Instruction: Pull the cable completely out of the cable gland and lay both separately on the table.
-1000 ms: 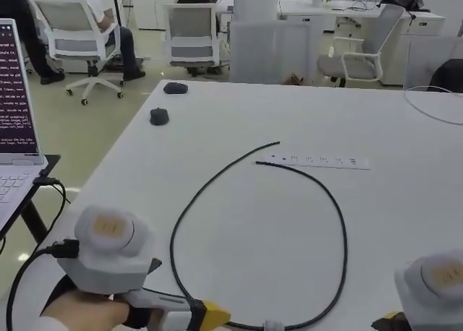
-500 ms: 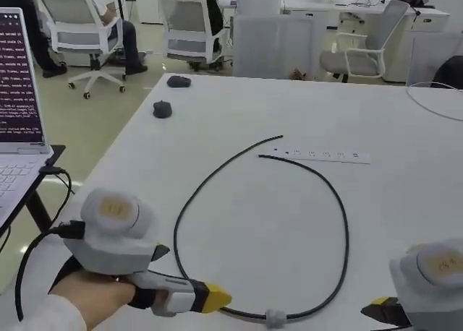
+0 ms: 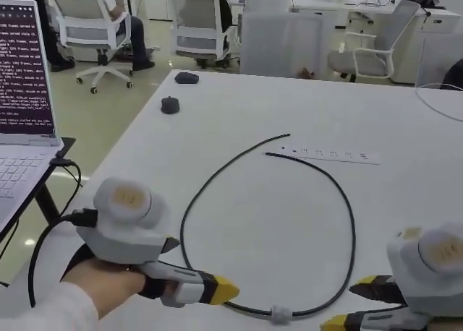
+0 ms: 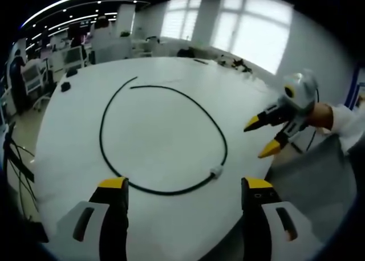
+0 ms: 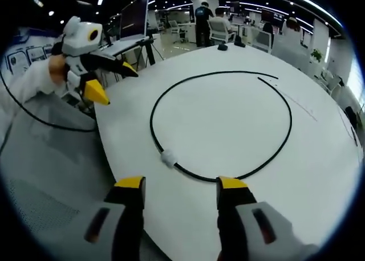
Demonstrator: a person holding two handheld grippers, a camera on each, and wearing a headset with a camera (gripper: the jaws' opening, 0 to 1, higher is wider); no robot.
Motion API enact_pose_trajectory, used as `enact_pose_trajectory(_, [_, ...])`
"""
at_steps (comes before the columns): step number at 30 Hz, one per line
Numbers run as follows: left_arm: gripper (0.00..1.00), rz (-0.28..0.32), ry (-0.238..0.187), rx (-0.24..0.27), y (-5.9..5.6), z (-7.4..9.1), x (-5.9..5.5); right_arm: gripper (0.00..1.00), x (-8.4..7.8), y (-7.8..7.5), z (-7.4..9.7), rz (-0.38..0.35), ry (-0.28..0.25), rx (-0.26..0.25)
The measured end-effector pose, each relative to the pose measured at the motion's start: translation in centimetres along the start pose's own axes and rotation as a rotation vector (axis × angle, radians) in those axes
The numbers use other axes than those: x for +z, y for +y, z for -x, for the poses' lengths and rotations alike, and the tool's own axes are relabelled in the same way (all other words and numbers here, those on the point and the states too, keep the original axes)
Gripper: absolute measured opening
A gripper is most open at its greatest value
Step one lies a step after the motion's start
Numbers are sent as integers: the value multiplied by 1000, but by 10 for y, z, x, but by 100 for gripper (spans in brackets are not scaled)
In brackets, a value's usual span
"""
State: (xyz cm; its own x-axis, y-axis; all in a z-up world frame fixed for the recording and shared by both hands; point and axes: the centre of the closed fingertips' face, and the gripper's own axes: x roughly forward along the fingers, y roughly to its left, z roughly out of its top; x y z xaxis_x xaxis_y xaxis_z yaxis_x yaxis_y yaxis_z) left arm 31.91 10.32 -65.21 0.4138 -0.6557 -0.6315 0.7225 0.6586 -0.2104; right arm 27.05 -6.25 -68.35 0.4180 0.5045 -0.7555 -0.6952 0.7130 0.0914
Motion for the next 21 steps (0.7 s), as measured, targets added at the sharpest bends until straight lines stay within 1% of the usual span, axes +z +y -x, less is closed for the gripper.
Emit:
enact_pose_trajectory(4, [81, -6, 2, -5, -1, -1, 0, 50, 2, -2, -7, 34, 4, 21])
enact_pose_trajectory(10, [80, -7, 7, -7, -2, -2, -1, 47, 11, -1, -19, 110, -14, 63])
enact_pose_trajectory(13, [80, -7, 13, -7, -2, -2, -2, 45, 14, 2, -29, 159, -24, 92])
enact_pose_trajectory(17, [80, -7, 18, -10, -2, -3, -3, 42, 9, 7, -44, 229, -12, 131])
enact_pose_trajectory(21, [80, -5, 23, -9, -2, -4, -5, 37, 2, 15, -60, 326, 0, 185])
